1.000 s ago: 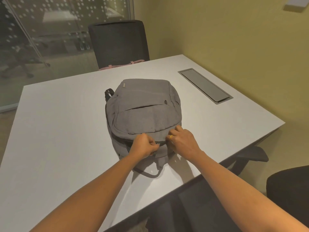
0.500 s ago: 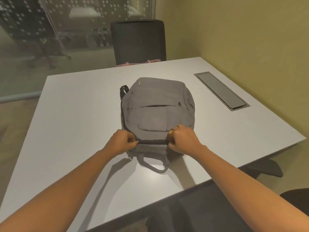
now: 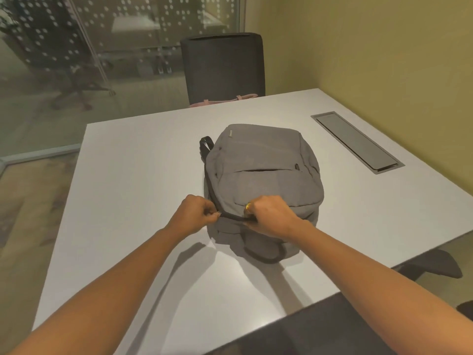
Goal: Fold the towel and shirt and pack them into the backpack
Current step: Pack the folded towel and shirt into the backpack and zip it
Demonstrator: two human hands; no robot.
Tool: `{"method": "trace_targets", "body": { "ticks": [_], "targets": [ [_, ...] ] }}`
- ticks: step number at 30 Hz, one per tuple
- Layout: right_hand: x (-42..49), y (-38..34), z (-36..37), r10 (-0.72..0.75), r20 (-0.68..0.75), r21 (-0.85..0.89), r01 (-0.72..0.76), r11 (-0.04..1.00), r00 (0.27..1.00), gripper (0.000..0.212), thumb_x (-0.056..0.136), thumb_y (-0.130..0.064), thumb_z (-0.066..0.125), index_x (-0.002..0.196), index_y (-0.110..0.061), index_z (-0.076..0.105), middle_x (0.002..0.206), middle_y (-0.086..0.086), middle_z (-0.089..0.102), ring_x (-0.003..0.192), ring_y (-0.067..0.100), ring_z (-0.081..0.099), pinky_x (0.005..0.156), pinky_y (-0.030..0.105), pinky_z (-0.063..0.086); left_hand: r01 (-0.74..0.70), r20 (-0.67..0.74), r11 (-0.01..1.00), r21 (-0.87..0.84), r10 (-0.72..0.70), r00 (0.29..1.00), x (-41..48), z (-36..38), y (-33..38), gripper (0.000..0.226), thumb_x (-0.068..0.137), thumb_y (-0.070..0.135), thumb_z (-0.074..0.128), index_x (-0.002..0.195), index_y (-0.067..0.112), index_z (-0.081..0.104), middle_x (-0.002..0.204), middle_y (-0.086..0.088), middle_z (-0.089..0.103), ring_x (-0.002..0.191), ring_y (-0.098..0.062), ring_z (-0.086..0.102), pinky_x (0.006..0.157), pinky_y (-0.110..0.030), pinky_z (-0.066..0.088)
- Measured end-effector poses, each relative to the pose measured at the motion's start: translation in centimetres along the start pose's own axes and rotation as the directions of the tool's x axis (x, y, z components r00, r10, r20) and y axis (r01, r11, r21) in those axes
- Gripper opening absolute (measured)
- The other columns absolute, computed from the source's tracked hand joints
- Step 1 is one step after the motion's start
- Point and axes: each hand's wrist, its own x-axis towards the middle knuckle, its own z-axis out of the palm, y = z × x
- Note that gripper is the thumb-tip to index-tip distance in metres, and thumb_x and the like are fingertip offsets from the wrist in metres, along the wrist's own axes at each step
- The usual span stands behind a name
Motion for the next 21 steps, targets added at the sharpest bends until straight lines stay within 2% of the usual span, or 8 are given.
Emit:
{"method": "trace_targets", "body": {
  "ticks": [3,9,12,14,16,18,19,21],
  "targets": [
    [0.2,0.0,-0.7,-0.029,0.026,0.029,0.029,0.999,0.999,0.02,0.086,-0.027,0.056,0.081,-0.011,0.065,0.081,0.008,0.065,0.078,0.027,0.057,0.061,0.029,0.038,0.029,-0.01,0.997,0.078,-0.028,1.0,1.5,-1.3,-1.5,0.019,0.083,0.018,0.065,0.085,0.0,0.072,0.073,-0.01,0.066,0.064,-0.018,0.053,0.063,-0.022,0.038],
    [0.6,0.1,-1.4,-0.007,0.152,0.163,-0.018,0.986,0.988,0.022,0.084,-0.032,0.063,0.073,-0.013,0.06,0.067,0.0,0.054,0.065,0.017,0.045,0.056,0.024,0.032,-0.014,0.035,0.926,0.378,0.001,0.999,6.1,-3.7,-4.0,0.025,0.088,0.024,0.059,0.083,0.001,0.07,0.076,-0.013,0.068,0.073,-0.029,0.061,0.063,-0.029,0.043],
    [0.7,0.6,-1.7,0.023,0.198,0.254,-0.074,0.964,0.98,0.023,0.082,-0.031,0.066,0.068,-0.018,0.054,0.06,-0.008,0.046,0.06,0.013,0.042,0.051,0.014,0.027,-0.054,0.072,0.865,0.499,0.021,0.997,8.3,-4.1,-4.6,0.027,0.09,0.027,0.057,0.078,0.004,0.066,0.059,-0.004,0.049,0.068,-0.028,0.053,0.065,-0.031,0.044],
    [0.7,0.9,-1.7,0.039,0.221,0.287,-0.103,0.952,0.975,0.022,0.081,-0.031,0.068,0.07,-0.014,0.06,0.062,-0.007,0.05,0.059,0.01,0.043,0.051,0.011,0.027,-0.063,0.086,0.827,0.558,0.017,0.996,9.8,-4.0,-4.8,0.032,0.091,0.027,0.055,0.066,0.007,0.057,0.055,-0.001,0.036,0.066,-0.028,0.048,0.067,-0.032,0.046],
    [0.8,1.2,-1.6,0.055,0.246,0.325,-0.136,0.936,0.968,0.02,0.079,-0.031,0.07,0.075,-0.012,0.066,0.065,-0.007,0.054,0.06,0.009,0.047,0.052,0.01,0.03,-0.071,0.099,0.795,0.602,0.014,0.995,11.0,-3.8,-5.2,0.039,0.092,0.027,0.054,0.06,0.008,0.046,0.056,-0.001,0.033,0.067,-0.029,0.049,0.068,-0.033,0.046],
    [1.0,1.3,-1.5,0.065,0.279,0.372,-0.17,0.913,0.958,0.02,0.078,-0.031,0.072,0.076,-0.011,0.067,0.068,-0.005,0.06,0.062,0.008,0.05,0.055,0.011,0.034,-0.079,0.108,0.779,0.622,0.014,0.994,12.2,-3.7,-5.3,0.031,0.093,0.026,0.053,0.073,0.002,0.056,0.065,-0.007,0.047,0.079,-0.033,0.057,0.073,-0.036,0.047],
    [1.1,1.4,-1.5,0.064,0.293,0.394,-0.181,0.901,0.954,0.02,0.078,-0.03,0.072,0.075,-0.011,0.067,0.069,-0.005,0.062,0.062,0.007,0.051,0.057,0.011,0.036,-0.081,0.113,0.772,0.63,0.013,0.994,12.9,-3.7,-5.4,0.028,0.093,0.025,0.053,0.082,0.0,0.059,0.077,-0.013,0.056,0.085,-0.035,0.059,0.074,-0.037,0.047],
    [1.3,1.7,-1.4,0.052,0.317,0.432,-0.193,0.881,0.947,0.019,0.077,-0.028,0.073,0.073,-0.01,0.067,0.069,-0.004,0.064,0.062,0.008,0.054,0.059,0.015,0.039,-0.081,0.113,0.758,0.647,0.01,0.994,14.2,-3.7,-5.7,0.023,0.093,0.021,0.052,0.087,-0.001,0.058,0.095,-0.02,0.062,0.091,-0.037,0.06,0.076,-0.038,0.046]
  ]
}}
